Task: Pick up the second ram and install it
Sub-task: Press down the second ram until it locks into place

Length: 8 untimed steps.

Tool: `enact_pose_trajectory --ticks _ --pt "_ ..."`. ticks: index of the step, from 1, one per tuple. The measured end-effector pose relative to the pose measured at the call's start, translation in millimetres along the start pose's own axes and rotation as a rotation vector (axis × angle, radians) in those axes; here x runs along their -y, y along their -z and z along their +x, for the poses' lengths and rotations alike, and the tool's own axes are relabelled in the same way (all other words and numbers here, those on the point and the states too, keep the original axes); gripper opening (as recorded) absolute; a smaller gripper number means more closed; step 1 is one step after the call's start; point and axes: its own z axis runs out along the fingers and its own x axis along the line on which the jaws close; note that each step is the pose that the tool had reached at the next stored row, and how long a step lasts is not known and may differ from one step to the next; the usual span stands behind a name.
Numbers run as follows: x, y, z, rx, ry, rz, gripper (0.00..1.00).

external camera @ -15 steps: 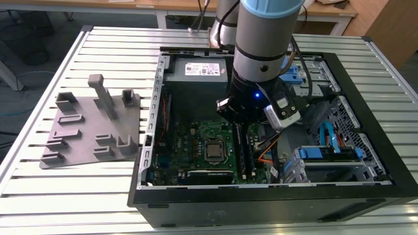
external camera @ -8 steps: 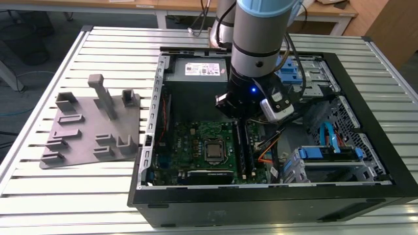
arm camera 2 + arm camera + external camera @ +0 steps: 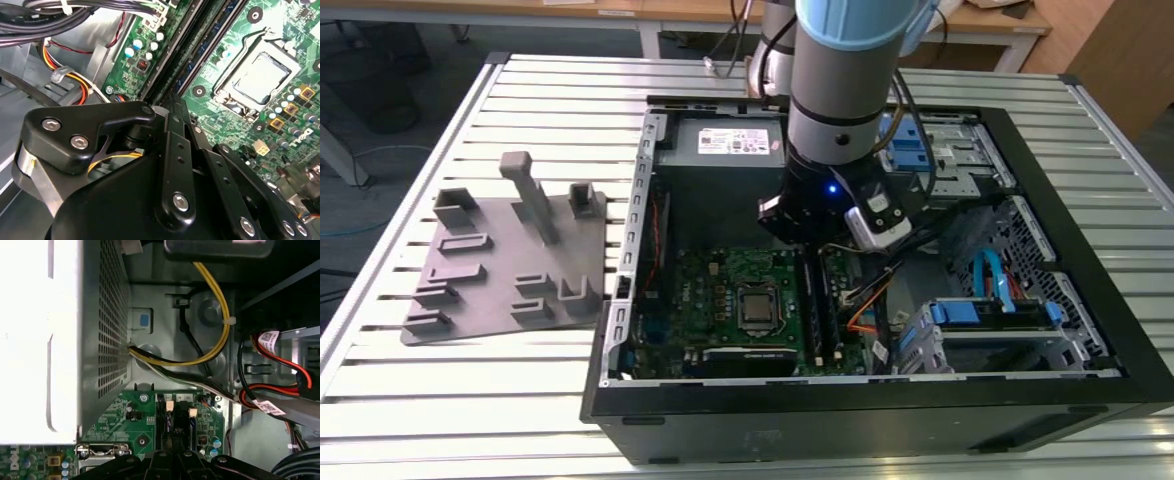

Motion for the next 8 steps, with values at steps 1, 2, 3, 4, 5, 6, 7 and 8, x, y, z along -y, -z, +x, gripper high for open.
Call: enact_pose_trajectory --ticks 1,2,3,4,5,6,7,8 --pt "0.0 -0.5 0.1 -0.0001 0.0 0.0 0.11" --pt "-0.1 -1.1 0.1 -0.0001 0.0 0.0002 0.11" --pt "-0.2 -1.7 0.1 -0.0001 0.0 0.0004 0.11" --pt "-0.4 -2.3 0.2 -0.0002 0.0 0.0007 0.11" --pt "-0.5 -3.0 0.2 -0.0003 0.0 0.0009 0.11" --pt "-0.7 -3.7 0.3 -0.0003 0.0 0.0008 0.11" --pt "-0.9 -4.5 0.3 -0.0003 0.0 0.0008 0.11" --pt "-1.2 -5.3 0.4 -0.0002 0.0 0.0005 0.11"
